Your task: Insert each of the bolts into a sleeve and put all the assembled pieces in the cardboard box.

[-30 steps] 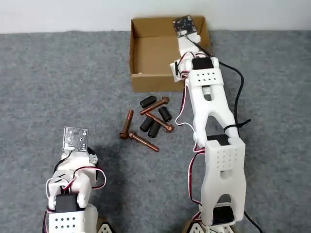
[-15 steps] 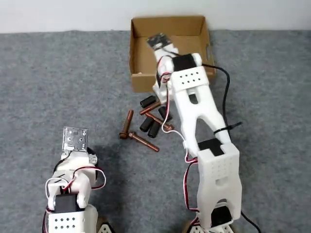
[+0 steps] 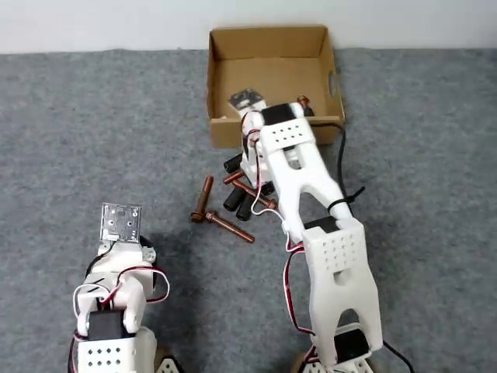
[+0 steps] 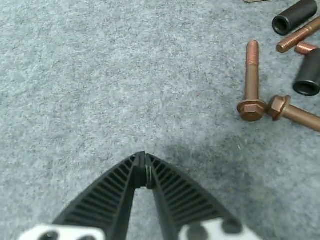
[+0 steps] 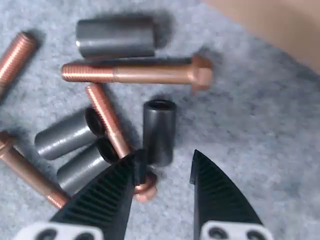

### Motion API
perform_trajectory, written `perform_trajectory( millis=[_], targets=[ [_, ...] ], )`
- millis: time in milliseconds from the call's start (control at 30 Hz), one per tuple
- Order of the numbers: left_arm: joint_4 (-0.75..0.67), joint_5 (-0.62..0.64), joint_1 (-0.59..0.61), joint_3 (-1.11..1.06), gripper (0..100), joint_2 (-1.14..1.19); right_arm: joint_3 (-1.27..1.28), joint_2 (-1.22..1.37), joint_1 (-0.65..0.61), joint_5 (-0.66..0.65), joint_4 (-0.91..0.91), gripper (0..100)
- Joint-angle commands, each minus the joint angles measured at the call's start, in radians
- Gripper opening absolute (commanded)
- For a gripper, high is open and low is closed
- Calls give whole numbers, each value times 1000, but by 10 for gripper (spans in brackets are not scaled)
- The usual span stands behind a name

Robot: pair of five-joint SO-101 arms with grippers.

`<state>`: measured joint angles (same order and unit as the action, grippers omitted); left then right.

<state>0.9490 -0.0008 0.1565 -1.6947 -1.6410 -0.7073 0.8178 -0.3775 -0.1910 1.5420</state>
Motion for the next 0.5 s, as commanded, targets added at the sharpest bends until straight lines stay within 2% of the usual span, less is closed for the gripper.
perform_trajectory(
  millis=[0,300,433,467],
  targets=[
    [3,-8,6,4,6,-6,-38,-4,-19,-8,-41,143],
    [3,-8,6,4,6,-6,-38,97,-4,-8,-96,134],
    [3,-8,6,4,6,-6,-38,122,2,-8,-76,0],
    [3,-8,6,4,6,-6,-38,122,2,-8,-65,13]
  ],
)
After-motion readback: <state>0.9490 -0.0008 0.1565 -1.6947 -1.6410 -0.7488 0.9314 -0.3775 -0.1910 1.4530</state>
